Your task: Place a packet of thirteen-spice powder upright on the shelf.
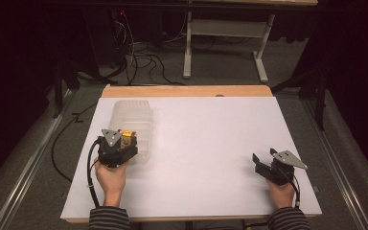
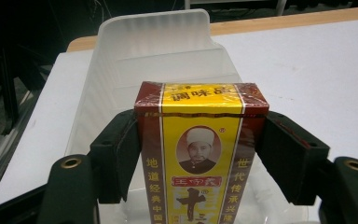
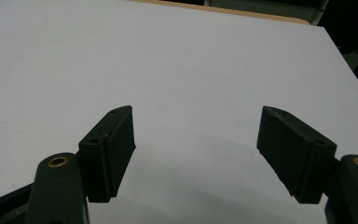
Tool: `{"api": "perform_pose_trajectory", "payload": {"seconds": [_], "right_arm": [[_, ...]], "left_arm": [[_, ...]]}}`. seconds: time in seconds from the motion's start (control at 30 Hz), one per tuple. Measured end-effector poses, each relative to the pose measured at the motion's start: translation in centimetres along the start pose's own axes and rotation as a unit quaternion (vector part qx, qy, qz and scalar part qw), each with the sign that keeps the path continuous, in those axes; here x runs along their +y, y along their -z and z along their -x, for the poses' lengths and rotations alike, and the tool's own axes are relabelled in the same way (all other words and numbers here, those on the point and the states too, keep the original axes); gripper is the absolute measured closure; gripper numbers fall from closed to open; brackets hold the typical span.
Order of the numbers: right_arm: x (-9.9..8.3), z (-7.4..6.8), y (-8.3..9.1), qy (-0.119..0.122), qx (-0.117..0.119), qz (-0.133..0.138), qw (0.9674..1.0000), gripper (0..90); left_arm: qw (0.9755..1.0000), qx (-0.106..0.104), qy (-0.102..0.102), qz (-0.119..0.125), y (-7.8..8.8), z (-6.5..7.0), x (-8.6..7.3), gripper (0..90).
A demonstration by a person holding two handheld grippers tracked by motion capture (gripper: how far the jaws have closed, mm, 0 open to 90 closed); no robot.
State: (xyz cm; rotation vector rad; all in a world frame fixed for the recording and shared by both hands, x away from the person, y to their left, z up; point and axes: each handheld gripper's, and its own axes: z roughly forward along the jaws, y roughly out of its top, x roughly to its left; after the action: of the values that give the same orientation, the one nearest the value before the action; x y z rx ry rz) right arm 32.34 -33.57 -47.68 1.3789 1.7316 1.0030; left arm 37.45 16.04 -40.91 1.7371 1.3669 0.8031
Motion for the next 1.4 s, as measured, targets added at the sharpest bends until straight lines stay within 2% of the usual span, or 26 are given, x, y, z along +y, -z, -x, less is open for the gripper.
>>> {"api": "perform_pose_trajectory", "payload": {"seconds": [0.33, 0.53, 0.77, 1.13, 1.4], "right_arm": [[0.0, -0.1, 0.0, 0.004, -0.001, -0.002, 1.0, 27.8], [0.0, -0.1, -0.1, 0.006, -0.001, -0.003, 1.0, 27.8], [0.0, -0.1, -0.1, 0.006, 0.0, -0.003, 1.0, 27.8], [0.0, -0.1, -0.1, 0.003, 0.0, -0.004, 1.0, 27.8], [0.0, 0.0, 0.0, 0.004, 0.0, -0.002, 1.0, 27.8]], "left_arm": [[0.9999, -0.007, 0.004, 0.007, 0.7, -0.1, -0.4, 31.1], [1.0, -0.002, 0.001, 0.005, 0.9, -0.1, -0.5, 26.6], [1.0, 0.0, -0.004, 0.004, 1.3, -0.1, -0.6, 25.6], [0.9996, 0.0, -0.007, 0.026, 2.4, -0.2, 0.1, 23.8], [0.9989, -0.012, -0.014, 0.042, 3.4, 0.1, 0.9, 23.3]]}}
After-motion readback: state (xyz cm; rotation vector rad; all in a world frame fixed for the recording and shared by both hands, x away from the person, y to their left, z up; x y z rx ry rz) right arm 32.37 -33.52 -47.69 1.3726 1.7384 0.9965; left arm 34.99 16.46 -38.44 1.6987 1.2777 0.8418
